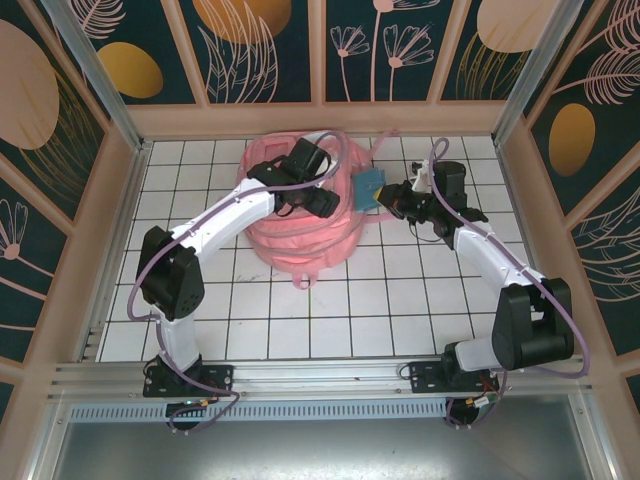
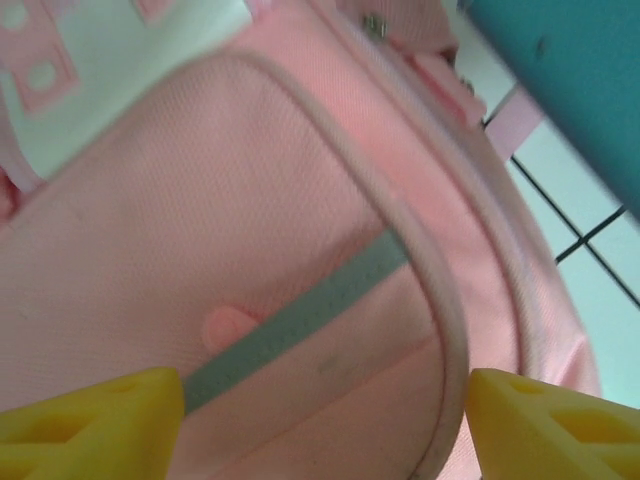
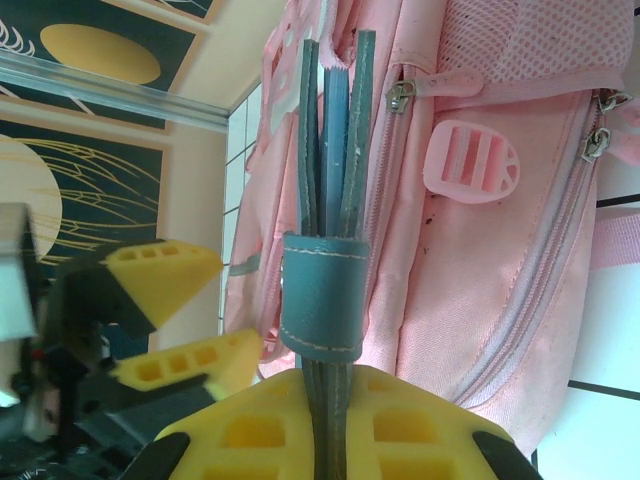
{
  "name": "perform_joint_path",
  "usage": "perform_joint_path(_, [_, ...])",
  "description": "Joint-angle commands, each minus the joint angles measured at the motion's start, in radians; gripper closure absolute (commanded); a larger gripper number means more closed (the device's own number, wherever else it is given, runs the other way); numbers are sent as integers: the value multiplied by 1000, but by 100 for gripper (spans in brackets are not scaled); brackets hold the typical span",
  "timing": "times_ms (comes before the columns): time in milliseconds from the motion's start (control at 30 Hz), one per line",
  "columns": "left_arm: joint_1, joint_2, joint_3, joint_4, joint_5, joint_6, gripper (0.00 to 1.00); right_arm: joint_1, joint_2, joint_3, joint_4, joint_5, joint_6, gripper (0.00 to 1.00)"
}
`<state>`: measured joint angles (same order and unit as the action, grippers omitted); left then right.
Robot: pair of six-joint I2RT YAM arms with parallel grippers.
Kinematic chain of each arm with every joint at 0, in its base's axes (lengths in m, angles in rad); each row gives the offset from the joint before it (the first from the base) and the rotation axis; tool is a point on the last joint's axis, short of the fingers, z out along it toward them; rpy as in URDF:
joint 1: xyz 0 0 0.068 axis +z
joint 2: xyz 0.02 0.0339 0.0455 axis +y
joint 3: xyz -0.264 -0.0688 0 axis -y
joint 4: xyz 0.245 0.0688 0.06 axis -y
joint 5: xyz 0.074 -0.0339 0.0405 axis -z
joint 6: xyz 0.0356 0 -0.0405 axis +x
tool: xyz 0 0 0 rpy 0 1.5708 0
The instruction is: Pack books, pencil case, and school supplies into a backpack
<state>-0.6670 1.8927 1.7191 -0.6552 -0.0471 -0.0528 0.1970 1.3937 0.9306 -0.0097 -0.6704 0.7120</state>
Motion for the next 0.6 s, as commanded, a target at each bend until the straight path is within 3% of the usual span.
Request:
perform_joint_path(0, [4, -13, 52, -25, -22, -1, 26, -5, -44, 15, 5, -11, -7, 92])
perform_joint_path(200, [5, -4, 56, -38, -48, 3, 29, 18, -38, 6, 16, -57, 17, 92])
perform_joint_path(400, [6, -21, -17, -54, 52, 74, 18, 41, -33, -13, 2, -53, 41, 94])
perform_joint_path(567, [4, 15, -10, -56, 102, 81, 15, 42, -29, -17, 1, -45, 44, 94])
